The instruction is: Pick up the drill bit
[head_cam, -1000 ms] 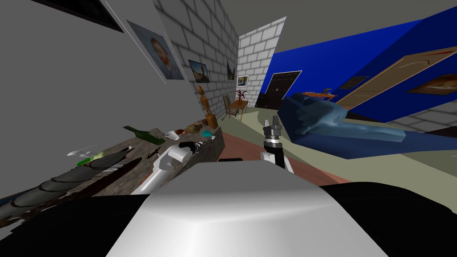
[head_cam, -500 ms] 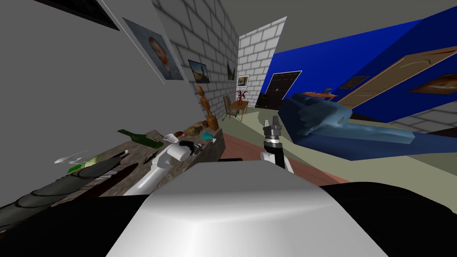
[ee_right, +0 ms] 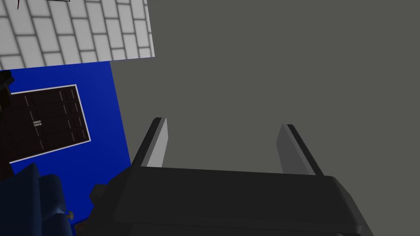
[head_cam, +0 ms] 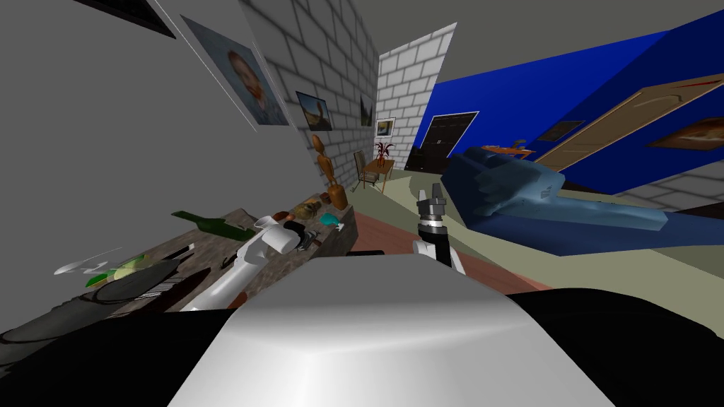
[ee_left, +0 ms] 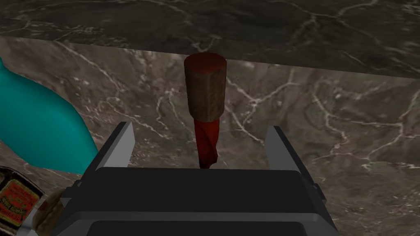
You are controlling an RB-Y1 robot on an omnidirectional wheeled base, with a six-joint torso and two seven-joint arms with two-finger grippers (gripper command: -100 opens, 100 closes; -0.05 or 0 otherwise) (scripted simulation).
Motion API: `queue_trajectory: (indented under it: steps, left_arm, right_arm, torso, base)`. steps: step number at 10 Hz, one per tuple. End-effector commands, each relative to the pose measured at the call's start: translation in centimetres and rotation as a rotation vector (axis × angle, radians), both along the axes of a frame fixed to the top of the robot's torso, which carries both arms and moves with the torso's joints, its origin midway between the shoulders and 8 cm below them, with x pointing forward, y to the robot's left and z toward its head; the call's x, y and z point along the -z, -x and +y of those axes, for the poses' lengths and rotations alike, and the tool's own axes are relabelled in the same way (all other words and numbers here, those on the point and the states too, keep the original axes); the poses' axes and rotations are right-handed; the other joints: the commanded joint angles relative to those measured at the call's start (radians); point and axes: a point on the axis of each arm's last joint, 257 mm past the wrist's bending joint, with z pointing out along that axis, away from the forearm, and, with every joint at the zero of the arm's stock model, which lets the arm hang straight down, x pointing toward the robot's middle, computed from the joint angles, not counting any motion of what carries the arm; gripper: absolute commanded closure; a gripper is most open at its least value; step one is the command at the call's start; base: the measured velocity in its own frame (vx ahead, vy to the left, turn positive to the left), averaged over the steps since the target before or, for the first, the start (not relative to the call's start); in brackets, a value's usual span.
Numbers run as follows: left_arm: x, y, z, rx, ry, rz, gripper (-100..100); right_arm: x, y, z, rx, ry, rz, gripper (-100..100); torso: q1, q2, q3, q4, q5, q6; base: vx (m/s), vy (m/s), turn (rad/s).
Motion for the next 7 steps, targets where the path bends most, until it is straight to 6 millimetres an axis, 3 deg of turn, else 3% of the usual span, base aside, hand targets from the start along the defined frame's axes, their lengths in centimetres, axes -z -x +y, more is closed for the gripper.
queue_trajectory:
  steps: [1, 2, 3, 6, 7]
  left_arm:
    - [0.0, 0.0, 0.0, 0.000, 0.000, 0.000, -100]
    - [0.0, 0.1, 0.1, 0.000, -0.002, 0.005, 0]
    - [0.7, -0.1, 0.4, -0.008, -0.001, 0.004, -100]
    - [2.1, -0.4, 1.0, -0.022, -0.002, 0.003, -100]
    - [1.8, -0.3, 0.9, -0.020, -0.002, 0.004, -100]
  right_arm:
    - [0.0, 0.0, 0.0, 0.000, 0.000, 0.000, 0]
    - [0.0, 0.0, 0.0, 0.000, 0.000, 0.000, 0]
    - [0.0, 0.0, 0.0, 0.000, 0.000, 0.000, 0]
    - [0.0, 0.0, 0.0, 0.000, 0.000, 0.000, 0]
    - [0.0, 0.0, 0.0, 0.000, 0.000, 0.000, 0]
  torso:
    - [0.000, 0.000, 0.000, 0.000, 0.000, 0.000]
    - [-0.002, 0.003, 0.002, 0.001, 0.000, 0.000]
    - [-0.002, 0.004, 0.002, 0.001, 0.000, 0.000]
    - [-0.002, 0.005, 0.003, 0.001, 0.000, 0.000]
    - [-0.002, 0.005, 0.003, 0.001, 0.000, 0.000]
  base:
    - [0.000, 0.000, 0.000]
    - [0.000, 0.000, 0.000]
    - [-0.006, -0.002, -0.053]
    - [-0.017, 0.000, -0.055]
    - [-0.007, 0.001, -0.010]
